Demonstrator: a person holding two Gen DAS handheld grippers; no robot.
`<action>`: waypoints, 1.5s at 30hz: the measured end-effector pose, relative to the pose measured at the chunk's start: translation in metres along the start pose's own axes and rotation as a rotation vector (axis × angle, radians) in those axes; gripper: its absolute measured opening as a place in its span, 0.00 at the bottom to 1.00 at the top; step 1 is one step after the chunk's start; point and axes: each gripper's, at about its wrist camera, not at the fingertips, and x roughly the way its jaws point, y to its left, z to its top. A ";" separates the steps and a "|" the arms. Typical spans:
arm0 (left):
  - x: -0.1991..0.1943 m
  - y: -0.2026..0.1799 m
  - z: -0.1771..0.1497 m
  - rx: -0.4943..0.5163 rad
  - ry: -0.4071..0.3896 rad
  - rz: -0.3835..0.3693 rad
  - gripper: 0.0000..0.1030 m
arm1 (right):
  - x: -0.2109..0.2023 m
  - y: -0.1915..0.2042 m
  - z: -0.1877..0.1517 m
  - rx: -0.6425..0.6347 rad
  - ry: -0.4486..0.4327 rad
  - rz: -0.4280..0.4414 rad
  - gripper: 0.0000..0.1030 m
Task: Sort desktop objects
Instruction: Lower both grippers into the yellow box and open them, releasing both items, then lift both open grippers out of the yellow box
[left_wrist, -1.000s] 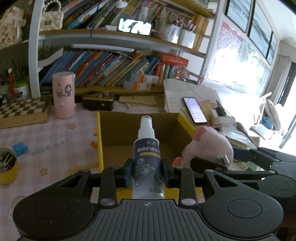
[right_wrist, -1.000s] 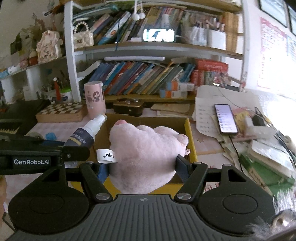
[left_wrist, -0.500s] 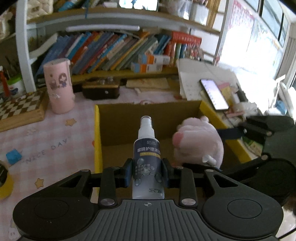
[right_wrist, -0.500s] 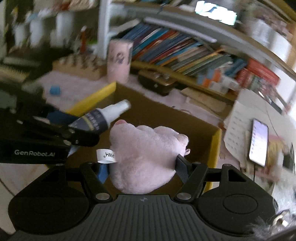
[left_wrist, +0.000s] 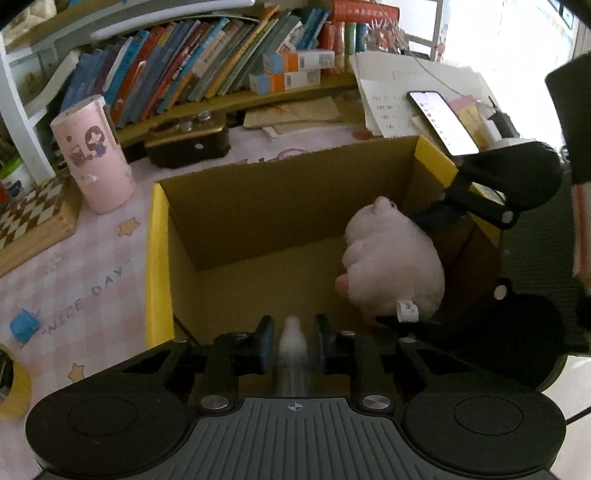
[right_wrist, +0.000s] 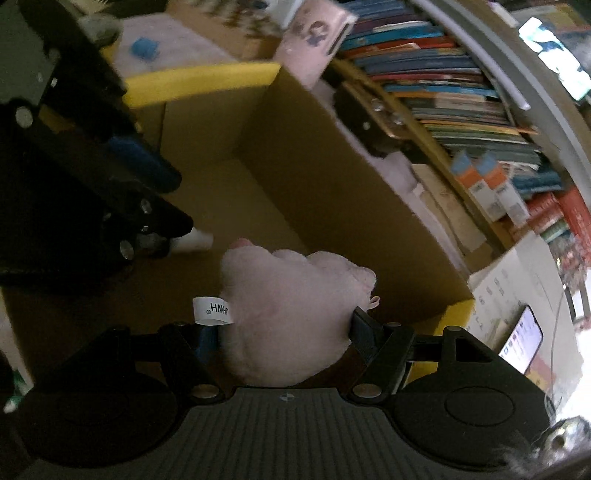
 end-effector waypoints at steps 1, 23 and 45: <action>0.000 -0.001 0.001 0.004 0.000 0.002 0.21 | 0.003 0.000 0.000 -0.016 0.004 0.004 0.67; -0.064 0.018 -0.014 -0.079 -0.245 0.062 0.82 | -0.035 -0.021 0.005 0.077 -0.117 0.029 0.87; -0.153 0.052 -0.094 -0.114 -0.409 0.098 0.96 | -0.160 0.029 -0.055 0.613 -0.341 -0.194 0.89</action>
